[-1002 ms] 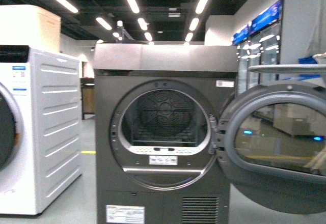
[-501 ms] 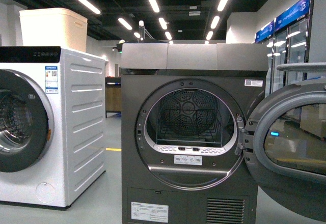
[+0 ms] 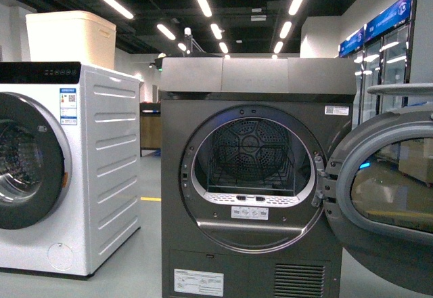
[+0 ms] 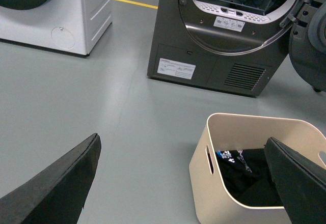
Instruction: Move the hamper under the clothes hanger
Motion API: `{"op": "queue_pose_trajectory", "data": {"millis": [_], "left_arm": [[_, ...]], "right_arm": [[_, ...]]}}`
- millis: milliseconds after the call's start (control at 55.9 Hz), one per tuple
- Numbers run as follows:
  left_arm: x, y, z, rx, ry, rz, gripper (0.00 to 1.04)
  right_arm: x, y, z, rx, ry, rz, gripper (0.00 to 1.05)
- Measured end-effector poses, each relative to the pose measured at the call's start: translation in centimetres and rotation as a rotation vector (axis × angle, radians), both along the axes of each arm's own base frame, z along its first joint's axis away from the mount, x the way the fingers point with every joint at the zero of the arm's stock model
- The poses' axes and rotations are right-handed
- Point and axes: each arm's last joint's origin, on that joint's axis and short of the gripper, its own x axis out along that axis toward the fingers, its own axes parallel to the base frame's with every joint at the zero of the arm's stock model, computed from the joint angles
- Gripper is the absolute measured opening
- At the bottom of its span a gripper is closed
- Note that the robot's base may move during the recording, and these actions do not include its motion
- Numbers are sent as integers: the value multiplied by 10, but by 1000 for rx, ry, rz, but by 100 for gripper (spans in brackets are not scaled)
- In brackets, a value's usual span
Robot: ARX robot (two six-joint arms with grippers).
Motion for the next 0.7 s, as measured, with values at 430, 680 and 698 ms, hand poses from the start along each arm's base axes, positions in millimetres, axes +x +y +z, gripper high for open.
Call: {"op": "queue_pose_trajectory", "data": {"millis": [430,680,698], "left_arm": [[120,-5,12,35,40,18,98],[180,-20,-40,21,235,-16,98],[183,-22,-43,19,244,-20,98]], "right_arm": [[121,-15,22,66,168,59,97],[206,-26,-21,36,357,9,97],[210,-26,-24,34,367,6,97]]}}
